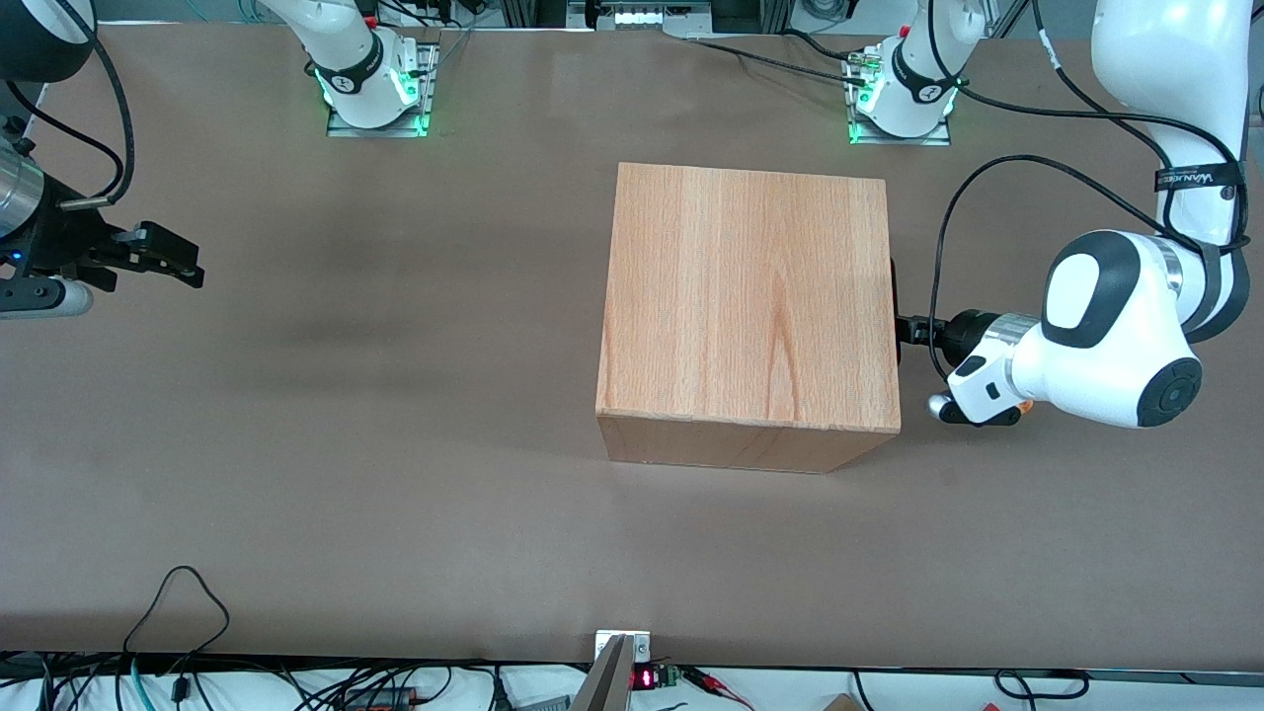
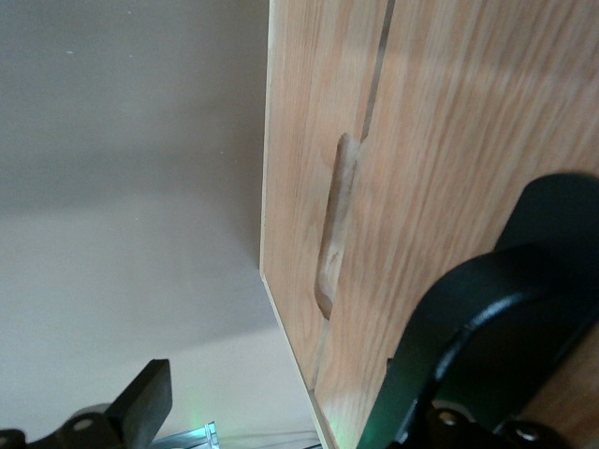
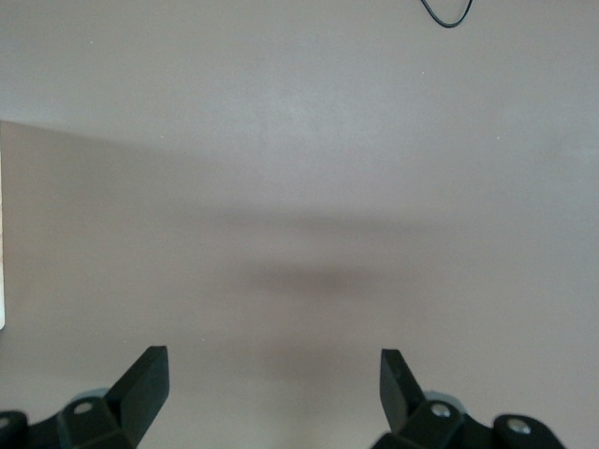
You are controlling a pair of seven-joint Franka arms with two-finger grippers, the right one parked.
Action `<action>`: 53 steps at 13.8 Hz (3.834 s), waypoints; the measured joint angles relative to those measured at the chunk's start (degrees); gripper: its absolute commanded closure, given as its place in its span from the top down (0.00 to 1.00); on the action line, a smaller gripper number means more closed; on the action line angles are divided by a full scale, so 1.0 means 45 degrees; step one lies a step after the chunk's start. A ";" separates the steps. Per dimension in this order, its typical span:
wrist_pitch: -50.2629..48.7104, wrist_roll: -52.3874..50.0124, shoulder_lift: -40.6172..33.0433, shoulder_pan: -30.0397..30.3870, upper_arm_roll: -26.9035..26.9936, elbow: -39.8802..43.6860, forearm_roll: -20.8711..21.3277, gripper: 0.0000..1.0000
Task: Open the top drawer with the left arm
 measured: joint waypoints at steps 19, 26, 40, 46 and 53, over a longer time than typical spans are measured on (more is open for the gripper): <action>-0.0040 -0.0007 0.0306 0.1384 0.0703 0.0545 -0.0035 1.00; -0.0101 0.0006 0.0306 0.2175 0.0910 0.0572 -0.0004 1.00; -0.0068 0.0052 0.0412 0.3758 0.0945 0.0807 0.0403 1.00; -0.0068 0.0285 0.0484 0.3970 0.0946 0.0884 0.0403 1.00; -0.0058 0.0632 0.0539 0.4091 0.0935 0.0941 0.0401 1.00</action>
